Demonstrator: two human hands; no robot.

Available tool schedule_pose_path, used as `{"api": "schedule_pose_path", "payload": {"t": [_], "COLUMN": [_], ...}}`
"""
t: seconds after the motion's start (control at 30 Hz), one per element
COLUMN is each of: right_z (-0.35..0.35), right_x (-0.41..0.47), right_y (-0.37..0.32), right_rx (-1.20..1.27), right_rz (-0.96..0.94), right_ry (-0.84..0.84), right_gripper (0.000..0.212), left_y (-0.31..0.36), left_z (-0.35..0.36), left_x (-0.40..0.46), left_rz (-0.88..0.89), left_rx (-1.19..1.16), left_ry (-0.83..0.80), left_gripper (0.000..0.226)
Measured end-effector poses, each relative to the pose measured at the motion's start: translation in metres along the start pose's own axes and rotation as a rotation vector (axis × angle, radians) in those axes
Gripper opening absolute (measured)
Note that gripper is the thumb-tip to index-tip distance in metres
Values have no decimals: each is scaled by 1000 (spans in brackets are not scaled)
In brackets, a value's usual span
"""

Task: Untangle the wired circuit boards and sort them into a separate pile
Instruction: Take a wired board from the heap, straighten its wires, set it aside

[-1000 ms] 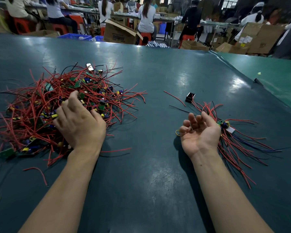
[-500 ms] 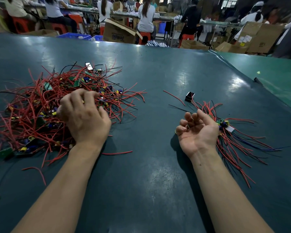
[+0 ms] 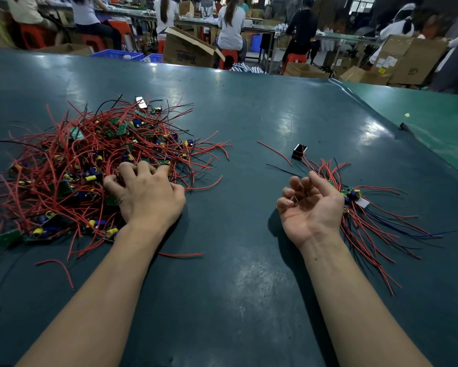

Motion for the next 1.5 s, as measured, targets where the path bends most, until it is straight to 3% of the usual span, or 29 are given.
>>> {"api": "schedule_pose_path", "payload": {"t": [0.3,0.57,0.73,0.83,1.0,1.1,1.13,1.27,1.37,1.5], "right_z": [0,-1,-1,-1,6,14,16,22,26,26], "right_x": [-1,-2,-1,-1,-2,-7,-9,-15,-15,-15], "right_y": [0,0,0,0,6,21,26,32,31,29], "right_rx": [9,15,9,3,-234,-523,-585,-618,-552,-512], "right_rz": [2,6,10,11,124,291,338,462,512,497], "right_ry": [-2,1,3,5,-113,-309,-384,-579,-619,-613], "right_gripper": [29,28,27,28,28,12,16,41,54,38], "left_y": [-2,-3,-4,-7,5,16,19,32,39,51], "left_z": [2,-6,-8,-14,-29,-33,-33,-30,-27,-21], "left_x": [1,-4,-4,-8,-23,-31,-35,-47,-52,-59], "left_rz": [40,80,1,32,319,532,599,942,1020,1218], "left_rx": [-41,-163,-160,-235,-364,-413,-416,-568,-641,-560], "left_ry": [3,141,119,230,637,748,765,636,603,524], "left_gripper": [22,38,23,23,16,11,10,6,18,29]}}
Point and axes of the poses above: each hand's wrist, its own x-axis towards the middle knuckle, its own z-axis out of the palm, y = z × x, the point moved 2 cm from there along x, towards the middle knuckle, and after that the axes turned 15 degrees about -y, right-handed, at the moved point
